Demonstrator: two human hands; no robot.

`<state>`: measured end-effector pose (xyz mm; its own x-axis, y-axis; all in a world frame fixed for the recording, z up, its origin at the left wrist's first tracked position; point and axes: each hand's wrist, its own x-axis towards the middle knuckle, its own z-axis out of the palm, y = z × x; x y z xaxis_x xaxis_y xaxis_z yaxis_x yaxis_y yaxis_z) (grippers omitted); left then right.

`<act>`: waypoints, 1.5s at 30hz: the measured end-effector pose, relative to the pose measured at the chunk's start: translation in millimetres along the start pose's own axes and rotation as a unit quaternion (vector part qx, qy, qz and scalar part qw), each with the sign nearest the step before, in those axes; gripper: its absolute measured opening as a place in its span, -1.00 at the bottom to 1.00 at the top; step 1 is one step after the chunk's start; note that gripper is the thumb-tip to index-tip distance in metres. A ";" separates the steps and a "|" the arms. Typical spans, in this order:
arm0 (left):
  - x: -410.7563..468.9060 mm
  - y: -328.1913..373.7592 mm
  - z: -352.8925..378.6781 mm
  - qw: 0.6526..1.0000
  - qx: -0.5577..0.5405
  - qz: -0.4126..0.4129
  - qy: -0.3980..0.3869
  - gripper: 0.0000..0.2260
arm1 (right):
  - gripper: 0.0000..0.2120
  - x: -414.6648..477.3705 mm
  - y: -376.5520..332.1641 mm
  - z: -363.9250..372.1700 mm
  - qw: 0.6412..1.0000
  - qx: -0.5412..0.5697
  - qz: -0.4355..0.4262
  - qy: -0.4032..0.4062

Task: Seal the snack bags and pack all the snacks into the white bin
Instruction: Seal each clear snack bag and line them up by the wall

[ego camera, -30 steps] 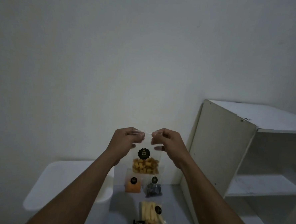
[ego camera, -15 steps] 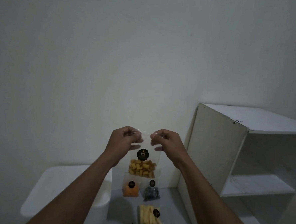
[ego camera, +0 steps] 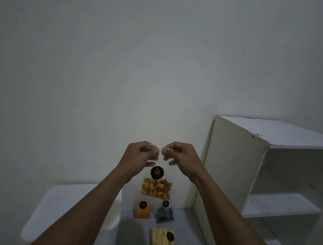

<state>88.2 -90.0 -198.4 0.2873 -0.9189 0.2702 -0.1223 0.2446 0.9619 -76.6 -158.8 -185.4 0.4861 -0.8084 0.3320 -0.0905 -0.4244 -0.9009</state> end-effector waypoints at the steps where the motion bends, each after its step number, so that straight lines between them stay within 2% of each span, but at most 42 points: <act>1: 1.2 0.5 -0.5 1.000 0.003 0.004 0.009 -0.94 | -0.90 0.3 -0.2 0.8 1.000 0.005 0.001 -0.002; 4: 4.8 0.8 -2.7 0.999 0.000 0.011 0.040 -0.94 | -0.87 1.1 0.7 1.5 0.999 0.038 0.015 -0.008; 7: 7.0 -0.1 -4.8 0.997 -0.013 0.002 0.070 -0.93 | -0.92 2.9 3.4 -0.8 0.997 0.073 0.024 -0.005; 12: 7.1 2.3 -3.8 0.998 -0.036 -0.019 0.050 -0.93 | -0.91 7.0 4.3 -2.3 0.999 0.024 0.006 0.032; 15: 8.1 2.7 -4.8 1.000 0.005 -0.002 0.031 -0.91 | -0.92 7.9 3.6 -2.0 1.000 0.013 0.002 0.019; 21: 16.0 -1.1 -4.4 0.993 0.086 0.042 0.068 -0.94 | -0.90 3.6 9.2 -2.1 0.996 0.082 0.016 0.005; 24: 16.1 -3.7 -2.6 0.991 0.096 0.053 0.075 -0.94 | -0.90 3.6 9.9 -5.1 0.998 0.061 0.015 0.005; 27: 14.1 -2.9 1.4 0.996 0.043 0.035 0.066 -0.91 | -0.90 6.1 7.6 -7.2 0.999 0.023 0.005 0.026; 31: 12.0 -0.1 2.2 0.998 -0.033 0.002 0.051 -0.92 | -0.89 6.1 8.9 -13.9 0.997 0.050 0.006 0.062; 34: 13.9 -0.1 1.9 0.998 -0.020 0.009 0.064 -0.93 | -0.92 5.0 10.8 -14.9 0.997 0.067 0.022 0.033; 37: 15.2 -1.7 5.6 0.998 -0.008 0.018 0.060 -0.94 | -0.88 5.7 10.2 -9.3 0.999 0.037 0.018 0.004; 42: 11.3 -3.3 8.1 0.998 -0.040 0.004 0.049 -0.91 | -0.91 10.3 6.0 -8.7 0.999 -0.009 -0.015 0.030; 45: 11.0 -3.9 2.3 0.996 -0.071 -0.005 0.061 -0.88 | -0.91 12.3 8.1 -8.2 0.999 0.010 -0.012 0.046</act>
<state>89.6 -101.8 -199.3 0.4015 -0.8796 0.2553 0.0144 0.2848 0.9585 -78.5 -175.5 -186.2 0.4064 -0.8325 0.3767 -0.0621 -0.4364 -0.8976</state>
